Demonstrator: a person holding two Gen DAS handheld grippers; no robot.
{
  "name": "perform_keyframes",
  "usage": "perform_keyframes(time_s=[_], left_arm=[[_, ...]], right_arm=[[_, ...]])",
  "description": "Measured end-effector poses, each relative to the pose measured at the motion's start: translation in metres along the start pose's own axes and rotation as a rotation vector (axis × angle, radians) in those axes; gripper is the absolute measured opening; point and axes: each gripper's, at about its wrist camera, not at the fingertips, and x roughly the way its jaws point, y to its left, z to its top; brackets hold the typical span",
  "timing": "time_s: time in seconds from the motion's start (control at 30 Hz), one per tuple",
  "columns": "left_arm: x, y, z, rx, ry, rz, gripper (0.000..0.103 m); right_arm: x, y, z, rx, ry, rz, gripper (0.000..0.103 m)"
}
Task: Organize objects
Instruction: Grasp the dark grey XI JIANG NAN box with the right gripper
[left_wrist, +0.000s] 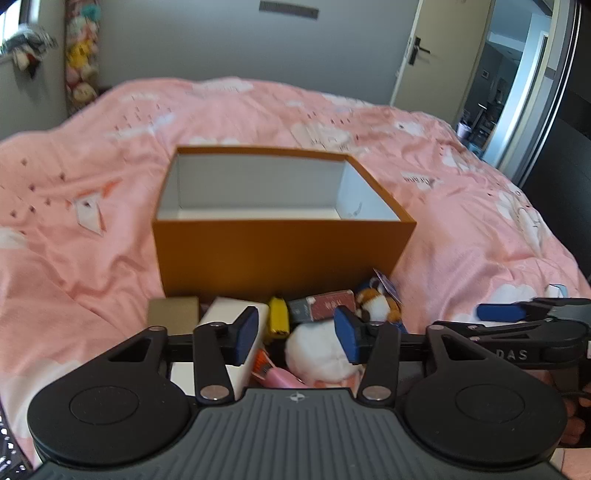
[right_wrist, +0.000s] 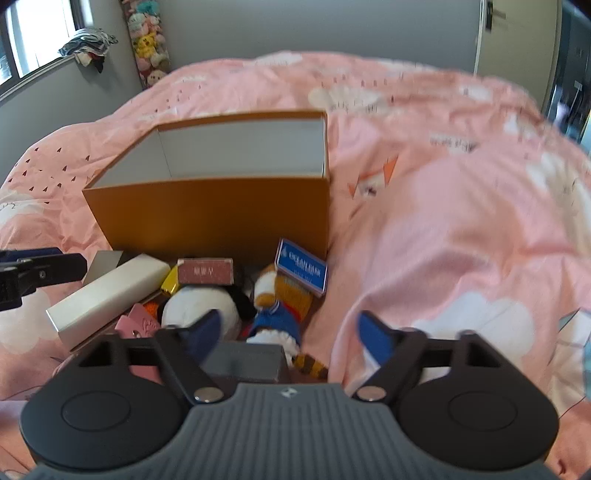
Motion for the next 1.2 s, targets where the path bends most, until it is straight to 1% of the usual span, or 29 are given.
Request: perform_keyframes(time_s=[0.03, 0.07, 0.1, 0.17, 0.2, 0.33, 0.37, 0.4, 0.43, 0.47, 0.5, 0.57, 0.63, 0.73, 0.83, 0.93, 1.0, 1.07, 1.13, 1.2], left_arm=[[0.003, 0.001, 0.001, -0.001, 0.016, -0.019, 0.049], [0.007, 0.002, 0.002, 0.0, 0.034, -0.038, 0.045], [0.01, 0.001, 0.003, 0.005, 0.049, -0.053, 0.043], [0.016, -0.001, 0.003, 0.015, 0.071, -0.072, 0.042], [0.019, -0.002, 0.003, 0.019, 0.083, -0.081, 0.041], [0.028, -0.003, 0.002, 0.021, 0.136, -0.108, 0.039], [0.029, -0.003, 0.001, 0.02, 0.149, -0.11, 0.039], [0.029, -0.003, 0.001, 0.019, 0.16, -0.108, 0.039], [0.029, -0.002, 0.001, 0.016, 0.167, -0.103, 0.039], [0.028, -0.002, 0.0, 0.014, 0.168, -0.097, 0.039], [0.027, -0.002, 0.0, 0.011, 0.17, -0.088, 0.043], [0.028, 0.001, -0.002, -0.01, 0.181, -0.069, 0.05], [0.031, 0.006, -0.003, -0.044, 0.199, -0.056, 0.051], [0.04, 0.017, -0.005, -0.107, 0.245, -0.055, 0.052], [0.043, 0.02, -0.007, -0.132, 0.266, -0.063, 0.052], [0.042, 0.016, -0.007, -0.11, 0.255, -0.066, 0.052], [0.04, 0.012, -0.006, -0.087, 0.241, -0.063, 0.052], [0.038, 0.009, -0.005, -0.071, 0.23, -0.063, 0.052], [0.037, 0.006, -0.004, -0.056, 0.222, -0.073, 0.052], [0.035, 0.003, -0.002, -0.026, 0.21, -0.09, 0.052]], right_arm=[[0.004, -0.003, 0.001, 0.011, 0.022, 0.015, 0.069], [0.007, -0.004, 0.001, 0.017, 0.043, 0.031, 0.064], [0.011, -0.006, 0.002, 0.021, 0.063, 0.043, 0.058], [0.016, -0.007, 0.004, 0.026, 0.087, 0.067, 0.051], [0.018, -0.007, 0.004, 0.027, 0.096, 0.076, 0.049], [0.024, -0.006, 0.004, 0.027, 0.134, 0.133, 0.049], [0.025, -0.005, 0.003, 0.027, 0.147, 0.147, 0.054], [0.026, -0.004, 0.002, 0.032, 0.16, 0.157, 0.063], [0.028, -0.003, 0.001, 0.041, 0.17, 0.16, 0.068], [0.028, -0.002, -0.001, 0.047, 0.177, 0.164, 0.077], [0.028, -0.001, -0.002, 0.05, 0.182, 0.173, 0.082], [0.029, 0.004, -0.003, 0.038, 0.187, 0.184, 0.087], [0.032, 0.011, -0.006, 0.008, 0.199, 0.181, 0.088], [0.041, 0.017, -0.011, -0.023, 0.234, 0.168, 0.088], [0.047, 0.021, -0.014, -0.037, 0.256, 0.162, 0.088], [0.05, 0.023, -0.015, -0.052, 0.25, 0.147, 0.086], [0.052, 0.025, -0.015, -0.065, 0.25, 0.121, 0.08], [0.051, 0.024, -0.015, -0.061, 0.244, 0.119, 0.079], [0.046, 0.02, -0.013, -0.046, 0.224, 0.124, 0.079], [0.038, 0.016, -0.008, -0.036, 0.185, 0.113, 0.079]])
